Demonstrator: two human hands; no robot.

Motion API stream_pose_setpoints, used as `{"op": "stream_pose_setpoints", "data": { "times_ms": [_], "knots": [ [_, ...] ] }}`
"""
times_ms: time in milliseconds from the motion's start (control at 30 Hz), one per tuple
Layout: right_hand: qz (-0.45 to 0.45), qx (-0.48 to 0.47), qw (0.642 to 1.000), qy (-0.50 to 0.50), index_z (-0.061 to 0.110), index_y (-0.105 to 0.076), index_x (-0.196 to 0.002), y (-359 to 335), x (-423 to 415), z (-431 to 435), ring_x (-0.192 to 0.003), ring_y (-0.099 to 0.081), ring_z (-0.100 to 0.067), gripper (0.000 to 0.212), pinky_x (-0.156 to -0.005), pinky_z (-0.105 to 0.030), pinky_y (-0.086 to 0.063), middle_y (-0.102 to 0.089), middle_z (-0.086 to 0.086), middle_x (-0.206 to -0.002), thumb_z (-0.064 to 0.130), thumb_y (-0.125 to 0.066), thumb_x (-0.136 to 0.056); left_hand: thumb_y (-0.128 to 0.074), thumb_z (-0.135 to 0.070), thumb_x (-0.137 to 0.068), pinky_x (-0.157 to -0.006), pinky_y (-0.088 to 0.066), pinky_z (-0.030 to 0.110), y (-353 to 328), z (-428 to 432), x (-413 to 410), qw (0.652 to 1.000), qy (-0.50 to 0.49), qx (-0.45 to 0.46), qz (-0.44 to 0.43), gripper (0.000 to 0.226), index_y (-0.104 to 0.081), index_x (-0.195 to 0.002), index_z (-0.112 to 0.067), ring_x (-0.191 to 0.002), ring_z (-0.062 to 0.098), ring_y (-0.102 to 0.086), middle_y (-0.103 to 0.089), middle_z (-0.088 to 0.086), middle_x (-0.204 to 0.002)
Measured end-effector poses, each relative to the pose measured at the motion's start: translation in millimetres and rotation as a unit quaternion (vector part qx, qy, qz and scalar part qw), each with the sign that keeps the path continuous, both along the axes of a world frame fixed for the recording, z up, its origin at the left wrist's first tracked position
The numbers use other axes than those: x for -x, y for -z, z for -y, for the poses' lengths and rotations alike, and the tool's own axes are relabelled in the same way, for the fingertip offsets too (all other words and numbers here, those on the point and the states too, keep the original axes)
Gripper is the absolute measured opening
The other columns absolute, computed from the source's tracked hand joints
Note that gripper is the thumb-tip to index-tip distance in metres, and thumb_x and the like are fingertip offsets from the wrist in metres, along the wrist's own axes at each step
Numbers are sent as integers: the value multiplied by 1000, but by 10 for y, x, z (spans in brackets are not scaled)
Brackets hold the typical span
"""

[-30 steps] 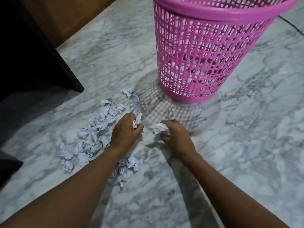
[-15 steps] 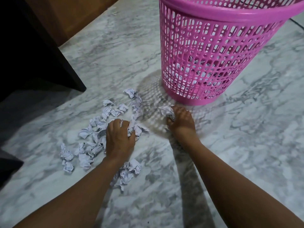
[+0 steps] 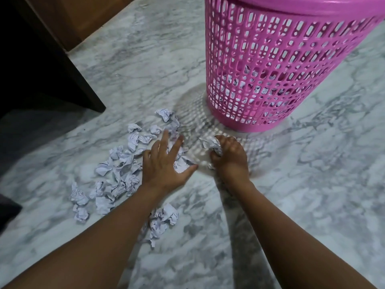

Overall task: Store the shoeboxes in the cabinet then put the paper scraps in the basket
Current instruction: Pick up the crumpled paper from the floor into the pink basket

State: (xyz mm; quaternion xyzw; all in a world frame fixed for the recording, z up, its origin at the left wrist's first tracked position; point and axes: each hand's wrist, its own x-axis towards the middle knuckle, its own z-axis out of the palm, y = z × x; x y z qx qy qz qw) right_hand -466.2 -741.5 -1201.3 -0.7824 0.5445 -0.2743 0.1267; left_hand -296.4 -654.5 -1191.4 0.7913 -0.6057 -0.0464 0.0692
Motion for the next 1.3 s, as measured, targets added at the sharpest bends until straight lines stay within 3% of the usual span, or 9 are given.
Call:
{"op": "stream_pose_setpoints", "data": {
  "times_ms": [100, 167, 300, 400, 567, 700, 833, 1100, 1300],
  "knots": [
    [11, 4, 1000, 1, 7, -70, -98, 8, 5, -2, -73, -65, -35, 34, -67, -36, -53, -67, -16, -83, 15, -70, -65, -44, -64, -84, -88, -39, 40, 55, 75, 6, 995, 53, 77, 32, 55, -56, -129, -35, -122, 25, -47, -47, -3, -143],
    [16, 10, 1000, -5, 7, -71, -98, 15, 10, 5, -72, -65, -35, 35, -66, -34, -53, -67, -16, -82, 14, -70, -63, -50, -47, -80, -76, -45, 37, 83, 102, 21, 991, 64, 118, 4, 39, -65, -110, -25, -104, 26, -55, -58, -3, -124],
    [27, 5, 1000, -14, 8, -71, -101, 54, 33, 24, -76, -66, -35, 38, -74, -34, -43, -67, -16, -85, 14, -68, -64, -62, -34, -77, -58, -44, 32, 111, 143, 38, 989, 51, 140, -15, 22, -62, -90, -15, -78, 25, -54, -59, -1, -99],
    [43, -25, 998, -30, 8, -71, -107, 21, 72, 1, -84, -66, -37, 39, -79, -36, -48, -68, -17, -92, 10, -71, -68, -74, -29, -74, -52, -41, 31, 94, 163, 33, 990, 48, 135, -15, 25, -61, -86, -12, -70, 27, -56, -60, 3, -87],
    [118, -115, 986, -7, 16, -70, -103, -113, 122, -70, -93, -66, -28, 28, -80, -34, -50, -70, -9, -98, 13, -65, -75, -72, -29, -80, -56, -36, 31, -21, 188, 53, 991, 25, 115, -59, 22, -59, -86, -13, -74, 32, -60, -61, 5, -85],
    [270, -175, 944, 76, 21, -69, -96, -316, 241, -176, -72, -62, -4, 25, -66, -18, -47, -71, -1, -85, 6, -66, -76, -61, -31, -85, -60, -36, 32, -159, 176, 67, 988, -17, 81, -129, 18, -48, -81, -18, -79, 30, -57, -58, 2, -86],
    [327, -201, 921, 71, 21, -69, -97, -515, 391, -211, -76, -68, -10, 26, -69, -22, -52, -74, -1, -86, 5, -70, -76, -61, -31, -85, -60, -34, 32, -278, 143, 36, 984, -39, 69, -157, 17, -49, -80, -19, -78, 26, -55, -55, -2, -82],
    [-5, -171, 980, -98, 13, -70, -103, -403, 314, -430, -90, -64, -30, 33, -70, -30, -42, -70, -11, -95, 14, -72, -71, -60, -34, -85, -61, -33, 31, -497, 107, 110, 980, -41, 82, -179, 17, -52, -83, -19, -79, 26, -55, -56, -2, -87],
    [-75, -149, 980, -111, 18, -66, -109, -382, 204, -459, -90, -62, -33, 31, -70, -36, -47, -67, -11, -97, 23, -67, -78, -61, -33, -84, -61, -33, 30, -553, 52, 102, 978, -52, 84, -185, 16, -54, -84, -19, -79, 25, -55, -53, -5, -84]
  ]
}}
